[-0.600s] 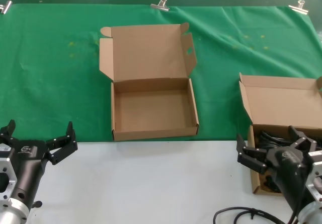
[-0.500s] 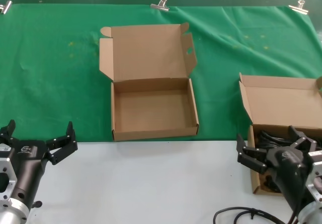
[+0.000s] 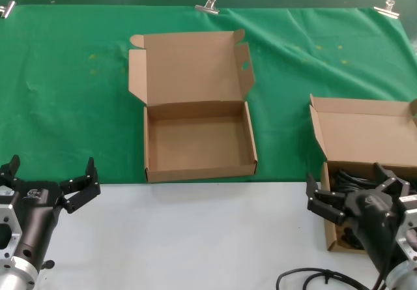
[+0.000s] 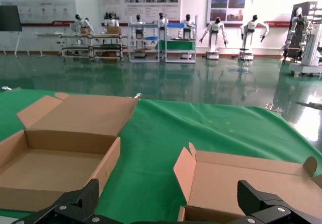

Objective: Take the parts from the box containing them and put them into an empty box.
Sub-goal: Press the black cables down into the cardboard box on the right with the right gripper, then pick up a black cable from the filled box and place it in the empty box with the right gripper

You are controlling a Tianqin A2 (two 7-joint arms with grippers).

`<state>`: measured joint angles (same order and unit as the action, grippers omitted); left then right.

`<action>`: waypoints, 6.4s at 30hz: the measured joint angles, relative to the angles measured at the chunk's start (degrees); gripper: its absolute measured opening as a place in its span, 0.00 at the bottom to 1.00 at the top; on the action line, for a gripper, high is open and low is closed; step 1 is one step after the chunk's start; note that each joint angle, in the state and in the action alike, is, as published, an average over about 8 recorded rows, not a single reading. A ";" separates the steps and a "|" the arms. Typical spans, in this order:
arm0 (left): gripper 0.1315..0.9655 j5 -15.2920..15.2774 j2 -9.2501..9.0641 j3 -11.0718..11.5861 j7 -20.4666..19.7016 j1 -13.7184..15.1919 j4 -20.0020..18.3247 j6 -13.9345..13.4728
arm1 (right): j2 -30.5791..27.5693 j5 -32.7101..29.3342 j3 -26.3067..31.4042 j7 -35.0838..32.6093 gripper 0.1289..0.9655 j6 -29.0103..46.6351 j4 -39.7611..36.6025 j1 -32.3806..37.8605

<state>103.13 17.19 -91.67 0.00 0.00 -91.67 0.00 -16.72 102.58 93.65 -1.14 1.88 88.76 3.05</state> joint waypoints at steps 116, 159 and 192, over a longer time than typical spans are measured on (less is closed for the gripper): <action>1.00 -0.01 0.00 0.00 -0.01 0.00 0.00 0.00 | -24.34 -28.20 34.89 -10.88 1.00 62.01 -44.29 59.27; 1.00 -0.01 0.00 0.00 -0.01 0.00 0.00 0.00 | -22.68 -32.35 31.57 -14.60 0.28 64.23 -48.19 60.39; 1.00 -0.01 0.00 0.00 -0.02 0.00 0.00 0.00 | -32.43 -28.43 25.36 -1.54 0.03 70.93 -22.93 55.31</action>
<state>103.12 17.19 -91.68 -0.02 0.00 -91.67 0.00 -49.15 74.15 119.01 -2.68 72.81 65.83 58.36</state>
